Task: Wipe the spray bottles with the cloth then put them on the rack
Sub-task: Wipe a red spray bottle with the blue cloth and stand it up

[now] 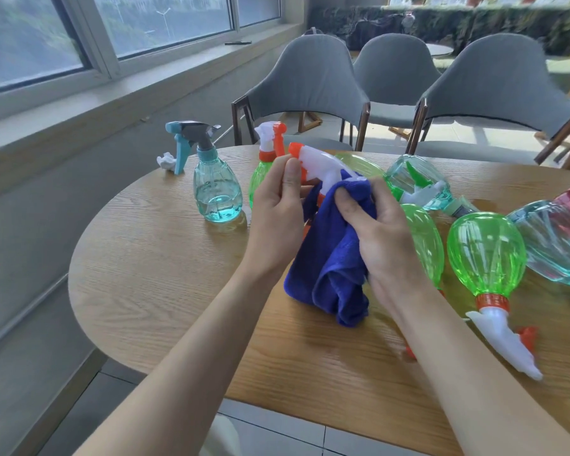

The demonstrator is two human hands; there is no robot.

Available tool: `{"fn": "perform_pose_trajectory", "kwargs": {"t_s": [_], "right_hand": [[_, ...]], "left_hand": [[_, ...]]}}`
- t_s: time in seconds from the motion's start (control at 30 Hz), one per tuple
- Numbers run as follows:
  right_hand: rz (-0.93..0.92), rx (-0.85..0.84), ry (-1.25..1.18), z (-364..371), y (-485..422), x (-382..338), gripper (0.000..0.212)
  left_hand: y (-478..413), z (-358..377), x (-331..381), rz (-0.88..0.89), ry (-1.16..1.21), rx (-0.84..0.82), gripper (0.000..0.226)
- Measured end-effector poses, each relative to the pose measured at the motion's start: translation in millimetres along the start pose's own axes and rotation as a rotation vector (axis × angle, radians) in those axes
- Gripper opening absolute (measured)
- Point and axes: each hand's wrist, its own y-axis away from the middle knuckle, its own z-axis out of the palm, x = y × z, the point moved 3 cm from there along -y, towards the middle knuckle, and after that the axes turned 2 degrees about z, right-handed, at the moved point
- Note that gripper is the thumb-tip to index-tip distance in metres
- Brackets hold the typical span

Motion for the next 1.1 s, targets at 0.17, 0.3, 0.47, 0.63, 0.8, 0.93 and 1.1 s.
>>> {"fn": "perform_pose_trajectory", "kwargs": {"t_s": [0.17, 0.3, 0.47, 0.63, 0.8, 0.93, 1.1], "right_hand": [[-0.094, 0.06, 0.114, 5.4, 2.9, -1.1, 0.029], [-0.157, 0.066, 0.2, 8.0, 3.9, -4.0, 0.028], [-0.181, 0.06, 0.242, 5.0, 5.4, -5.5, 0.017], [-0.165, 0.067, 0.255, 6.5, 5.9, -5.7, 0.011], [-0.159, 0.132, 0.261, 3.1, 1.1, -3.6, 0.016], [-0.164, 0.133, 0.293, 2.0, 0.3, -2.7, 0.009], [-0.18, 0.161, 0.304, 1.5, -0.2, -3.7, 0.02]], "left_hand": [[-2.5, 1.3, -4.1, 0.051, -0.05, 0.037, 0.033], [1.0, 5.4, 2.3, 0.067, -0.106, 0.053, 0.03], [0.9, 6.7, 2.5, 0.061, -0.145, 0.061, 0.031], [-0.2, 4.0, -3.3, 0.009, -0.162, 0.031, 0.037], [1.9, 2.0, -2.6, -0.046, -0.191, -0.046, 0.03], [0.9, 1.3, 0.2, -0.015, -0.195, -0.044, 0.021], [-0.3, 1.1, -0.8, -0.003, -0.184, -0.03, 0.02]]}}
